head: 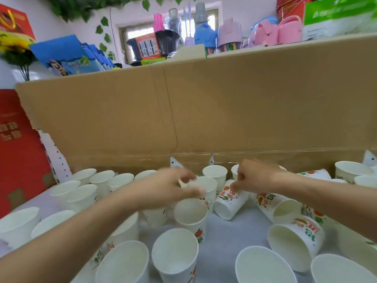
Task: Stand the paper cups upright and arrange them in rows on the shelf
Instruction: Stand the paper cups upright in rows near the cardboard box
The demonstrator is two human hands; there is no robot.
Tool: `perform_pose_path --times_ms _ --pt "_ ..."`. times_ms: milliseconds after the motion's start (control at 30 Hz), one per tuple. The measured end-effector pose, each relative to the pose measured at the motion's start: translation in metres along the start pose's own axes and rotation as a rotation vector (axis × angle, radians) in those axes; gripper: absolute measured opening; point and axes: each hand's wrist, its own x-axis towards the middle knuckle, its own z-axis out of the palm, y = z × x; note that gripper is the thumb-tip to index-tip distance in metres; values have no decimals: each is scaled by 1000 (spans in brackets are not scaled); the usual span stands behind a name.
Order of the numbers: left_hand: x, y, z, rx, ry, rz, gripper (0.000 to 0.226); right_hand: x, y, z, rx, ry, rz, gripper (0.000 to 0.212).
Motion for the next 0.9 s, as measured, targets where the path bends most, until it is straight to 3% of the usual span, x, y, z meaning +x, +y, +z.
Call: perform_pose_path --times_ms 100,200,367,500,633,700,800,900 --pt "29 -23 -24 -66 212 -112 38 6 -1 7 228 -51 -11 28" --pt "64 -43 -20 -9 153 -241 37 3 -9 8 292 -52 -30 26" --pt "102 -56 4 155 136 -271 32 -16 -25 6 -48 -69 -21 44" --pt "113 -54 14 188 179 -285 28 -11 -33 11 96 -188 5 39" --pt "116 -47 17 39 267 -285 21 -19 -28 2 266 -132 -66 39" --pt "114 -46 14 35 319 -233 25 -28 -25 -4 163 -35 -190 36" --pt "107 -43 11 306 465 -72 30 -43 -26 -7 -128 120 -424 23" --pt "100 -41 13 493 504 40 26 -49 -30 -5 -332 133 -601 20"
